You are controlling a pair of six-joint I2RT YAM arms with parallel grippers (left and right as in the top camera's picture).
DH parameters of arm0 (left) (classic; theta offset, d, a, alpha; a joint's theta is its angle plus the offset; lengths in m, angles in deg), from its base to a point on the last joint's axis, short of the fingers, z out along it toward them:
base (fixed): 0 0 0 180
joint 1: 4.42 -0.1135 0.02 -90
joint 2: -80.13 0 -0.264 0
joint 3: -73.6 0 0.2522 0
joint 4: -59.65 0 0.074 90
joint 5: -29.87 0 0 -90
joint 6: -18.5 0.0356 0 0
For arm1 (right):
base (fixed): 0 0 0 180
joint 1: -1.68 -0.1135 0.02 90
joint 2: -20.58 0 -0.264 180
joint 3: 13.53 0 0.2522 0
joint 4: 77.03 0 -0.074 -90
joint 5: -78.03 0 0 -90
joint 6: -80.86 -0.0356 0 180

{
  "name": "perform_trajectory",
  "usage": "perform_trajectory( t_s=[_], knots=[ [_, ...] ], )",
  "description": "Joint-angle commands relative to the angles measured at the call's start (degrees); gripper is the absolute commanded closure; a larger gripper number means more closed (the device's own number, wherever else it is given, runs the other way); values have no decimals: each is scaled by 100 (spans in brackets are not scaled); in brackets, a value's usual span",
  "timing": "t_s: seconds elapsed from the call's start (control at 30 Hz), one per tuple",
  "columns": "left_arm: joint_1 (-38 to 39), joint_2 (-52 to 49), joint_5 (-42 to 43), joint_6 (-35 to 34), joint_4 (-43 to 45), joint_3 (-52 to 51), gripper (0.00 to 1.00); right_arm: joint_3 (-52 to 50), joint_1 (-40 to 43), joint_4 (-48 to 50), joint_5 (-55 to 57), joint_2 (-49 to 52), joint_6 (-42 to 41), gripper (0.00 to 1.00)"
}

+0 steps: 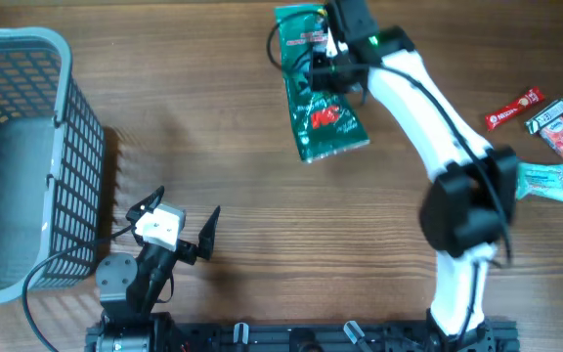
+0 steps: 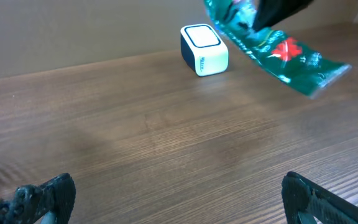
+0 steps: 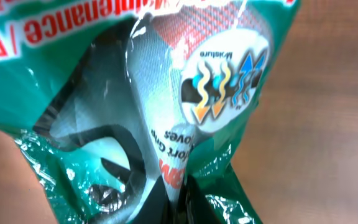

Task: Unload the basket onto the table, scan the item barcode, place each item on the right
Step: 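Carry the gloves bag right and drop it at the table edge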

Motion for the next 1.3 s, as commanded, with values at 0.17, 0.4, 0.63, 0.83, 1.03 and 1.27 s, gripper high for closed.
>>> perform_trajectory(
  t_s=[0.17, 0.4, 0.63, 0.83, 1.03, 1.27],
  knots=[
    [-11, 9, 68, -48, 11, -26, 0, 1779, 527, -186, -90, 1513, -208, 95],
    [-11, 9, 68, -48, 11, -26, 0, 1779, 417, -52, -247, 1604, -201, 95],
    [-11, 9, 68, -48, 11, -26, 0, 1808, 450, -778, -179, 1587, -505, 95],
    [-11, 9, 68, -48, 11, -26, 0, 2465, 675, -2437, -179, 1370, -509, 95],
    [-11, 9, 68, -48, 11, -26, 0, 2496, 1679, -3899, 310, 1073, -697, 95],
    [-11, 9, 68, -48, 11, -26, 0, 1917, 3355, -3508, 284, 1084, -1233, 95]
  ],
)
